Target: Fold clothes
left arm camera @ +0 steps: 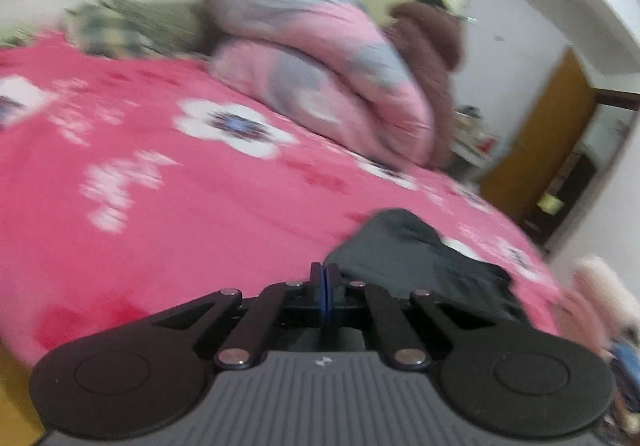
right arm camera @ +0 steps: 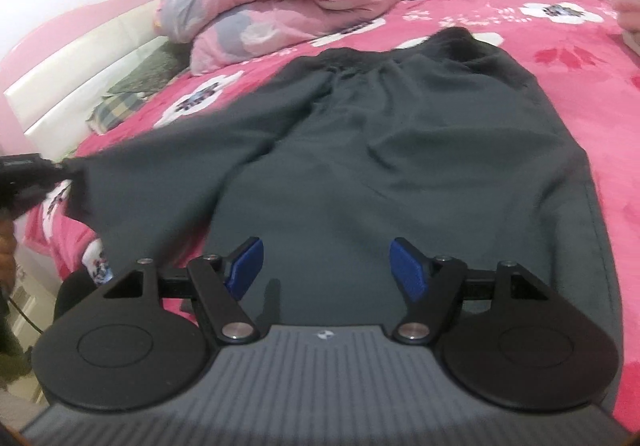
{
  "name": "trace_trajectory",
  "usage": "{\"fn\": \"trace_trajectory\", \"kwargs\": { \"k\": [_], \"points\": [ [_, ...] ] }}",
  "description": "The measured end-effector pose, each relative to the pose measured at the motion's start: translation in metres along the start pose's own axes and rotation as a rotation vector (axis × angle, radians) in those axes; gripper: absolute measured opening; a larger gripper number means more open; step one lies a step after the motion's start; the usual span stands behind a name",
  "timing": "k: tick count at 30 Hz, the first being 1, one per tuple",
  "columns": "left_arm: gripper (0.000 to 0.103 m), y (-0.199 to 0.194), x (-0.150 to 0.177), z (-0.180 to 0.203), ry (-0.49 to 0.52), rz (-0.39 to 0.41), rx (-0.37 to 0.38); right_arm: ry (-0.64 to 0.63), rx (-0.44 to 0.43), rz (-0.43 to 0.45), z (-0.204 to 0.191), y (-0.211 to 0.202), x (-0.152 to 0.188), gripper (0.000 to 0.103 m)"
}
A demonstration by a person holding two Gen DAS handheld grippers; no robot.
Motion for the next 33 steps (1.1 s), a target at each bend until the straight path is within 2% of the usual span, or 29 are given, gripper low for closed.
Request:
{"fn": "trace_trajectory", "kwargs": {
  "k": [5,11,14,16,17,18,20,23,25,26,27,28,31,33],
  "points": [
    [0.002,0.028,-0.010,-0.036,-0.004,-0.017,-0.158,0.049,0.006,-0.018,0.009,0.007,0.007,0.070],
    [0.002,0.045,-0.028,-0.046,-0.003,0.047,-0.195,0.054,0.019,-0.013,0.014,0.006,0.008,0.070],
    [0.005,0.058,-0.037,-0.046,0.044,0.042,-0.252,0.065,0.022,-0.010,0.019,0.005,0.010,0.070],
    [0.018,0.056,-0.039,-0.047,0.034,0.050,-0.269,0.069,0.027,-0.006,0.021,0.004,0.010,0.070],
    [0.030,0.051,-0.039,-0.048,0.024,0.068,-0.269,0.066,0.032,0.002,0.021,0.002,0.009,0.070],
    [0.037,0.045,-0.039,-0.048,0.018,0.092,-0.271,0.063,0.037,0.009,0.021,0.001,0.009,0.070],
    [0.043,0.028,-0.039,-0.045,0.016,0.152,-0.273,0.034,0.047,0.034,0.020,-0.003,0.002,0.070],
    [0.058,0.008,-0.030,-0.023,0.052,0.184,-0.208,-0.028,0.056,0.070,0.017,-0.002,-0.017,0.070],
    [0.062,0.002,-0.016,0.003,0.122,0.164,-0.147,-0.075,0.071,0.094,0.016,0.006,-0.036,0.070],
    [0.068,0.001,-0.008,0.017,0.159,0.147,-0.115,-0.097,0.081,0.106,0.015,0.013,-0.048,0.070],
    [0.076,0.004,0.003,0.032,0.193,0.117,-0.080,-0.112,0.081,0.119,0.014,0.019,-0.057,0.070],
    [0.078,0.010,0.015,0.046,0.220,0.081,-0.042,-0.122,0.088,0.131,0.014,0.030,-0.068,0.071],
    [0.078,0.031,0.055,0.085,0.302,-0.037,0.056,-0.148,0.158,0.093,0.018,0.066,-0.085,0.077],
    [0.078,0.050,0.085,0.107,0.353,-0.110,0.089,-0.156,0.159,0.055,0.022,0.093,-0.090,0.082]
  ]
}}
Point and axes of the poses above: each gripper's, at about its wrist camera, not at the fingertips, and y roughly the way its jaws point, z to its right, x to its underside, the point moved 3 cm from there along y, roughly the way its jaws point, and after that the axes turned 15 degrees about -y, right-handed, at the moved point
